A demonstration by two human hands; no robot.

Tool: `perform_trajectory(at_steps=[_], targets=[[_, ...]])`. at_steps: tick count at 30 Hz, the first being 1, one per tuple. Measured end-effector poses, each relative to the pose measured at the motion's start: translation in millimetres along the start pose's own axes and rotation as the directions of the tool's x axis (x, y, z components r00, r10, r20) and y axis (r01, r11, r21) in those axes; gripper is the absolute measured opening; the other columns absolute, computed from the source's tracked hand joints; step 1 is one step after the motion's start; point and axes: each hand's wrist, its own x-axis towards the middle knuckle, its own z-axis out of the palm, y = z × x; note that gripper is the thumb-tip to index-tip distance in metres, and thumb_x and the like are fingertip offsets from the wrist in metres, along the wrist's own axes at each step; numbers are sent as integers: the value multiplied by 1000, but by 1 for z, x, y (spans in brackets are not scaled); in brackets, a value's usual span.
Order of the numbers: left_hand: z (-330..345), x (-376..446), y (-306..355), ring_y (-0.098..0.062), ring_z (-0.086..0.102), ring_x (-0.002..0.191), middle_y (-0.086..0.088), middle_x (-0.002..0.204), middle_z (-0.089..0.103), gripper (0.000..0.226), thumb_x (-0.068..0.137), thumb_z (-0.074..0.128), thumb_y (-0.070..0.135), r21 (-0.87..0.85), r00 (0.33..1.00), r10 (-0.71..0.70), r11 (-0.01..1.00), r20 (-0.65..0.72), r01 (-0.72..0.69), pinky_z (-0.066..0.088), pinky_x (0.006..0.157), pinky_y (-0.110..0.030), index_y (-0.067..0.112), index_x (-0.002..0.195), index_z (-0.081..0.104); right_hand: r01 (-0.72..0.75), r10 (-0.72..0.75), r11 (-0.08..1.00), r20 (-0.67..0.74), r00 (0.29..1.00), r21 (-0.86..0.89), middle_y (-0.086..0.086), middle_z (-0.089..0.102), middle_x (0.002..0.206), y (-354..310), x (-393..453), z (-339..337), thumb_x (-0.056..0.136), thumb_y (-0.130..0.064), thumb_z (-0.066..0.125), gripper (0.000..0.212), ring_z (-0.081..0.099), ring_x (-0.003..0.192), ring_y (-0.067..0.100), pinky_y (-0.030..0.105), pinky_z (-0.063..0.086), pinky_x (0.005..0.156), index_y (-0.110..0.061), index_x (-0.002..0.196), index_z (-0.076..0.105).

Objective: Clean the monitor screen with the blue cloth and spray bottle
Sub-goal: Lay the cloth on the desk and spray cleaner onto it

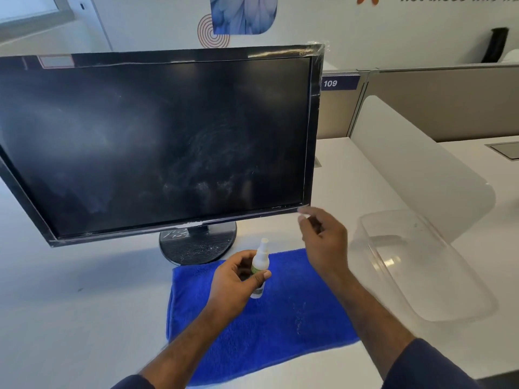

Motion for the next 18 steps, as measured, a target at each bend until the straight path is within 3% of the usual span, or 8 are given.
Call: perform_trajectory(at_steps=[3, 6, 8, 12, 18], targets=[[0, -5, 2, -17, 69, 91, 6, 96, 74, 42, 72, 87, 18, -3, 999, 20, 1000, -40, -20, 59, 83, -32, 36, 103, 66, 45, -45, 999, 126, 991, 6, -7, 69, 81, -6, -30, 8, 93, -11, 63, 14, 63, 72, 12, 23, 56, 62, -17, 101, 73], [1, -7, 3, -20, 68, 87, 4, 95, 72, 41, 70, 90, 21, 19, 995, 57, 998, -83, -56, 60, 79, -40, 36, 101, 69, 80, -83, 997, 221, 972, 22, -3, 70, 81, -10, -53, 16, 90, -16, 68, 21, 64, 72, 15, 28, 57, 61, -16, 111, 72], [1, -11, 6, -15, 67, 84, 5, 96, 70, 39, 68, 90, 25, 69, 989, 94, 994, -117, -86, 59, 75, -35, 38, 98, 67, 63, -72, 997, 251, 965, 43, -3, 71, 84, -12, -62, 21, 89, -27, 70, 30, 67, 74, 15, 30, 59, 63, -19, 118, 70], [2, -21, 14, -1, 59, 82, 12, 96, 60, 37, 69, 89, 30, 237, 967, 172, 963, -187, -126, 50, 65, -15, 41, 90, 60, 17, -26, 999, 196, 980, 45, -3, 72, 93, -16, -74, 27, 86, -28, 73, 38, 69, 84, 11, 25, 60, 72, -17, 122, 67], [5, -30, 15, 1, 54, 85, 17, 93, 53, 38, 69, 88, 32, 346, 955, 217, 928, -202, -138, 45, 61, -13, 39, 87, 56, -65, 57, 994, 92, 994, 86, -6, 70, 82, -26, -78, 33, 85, -17, 74, 20, 67, 79, 8, 17, 56, 69, -14, 104, 70]])
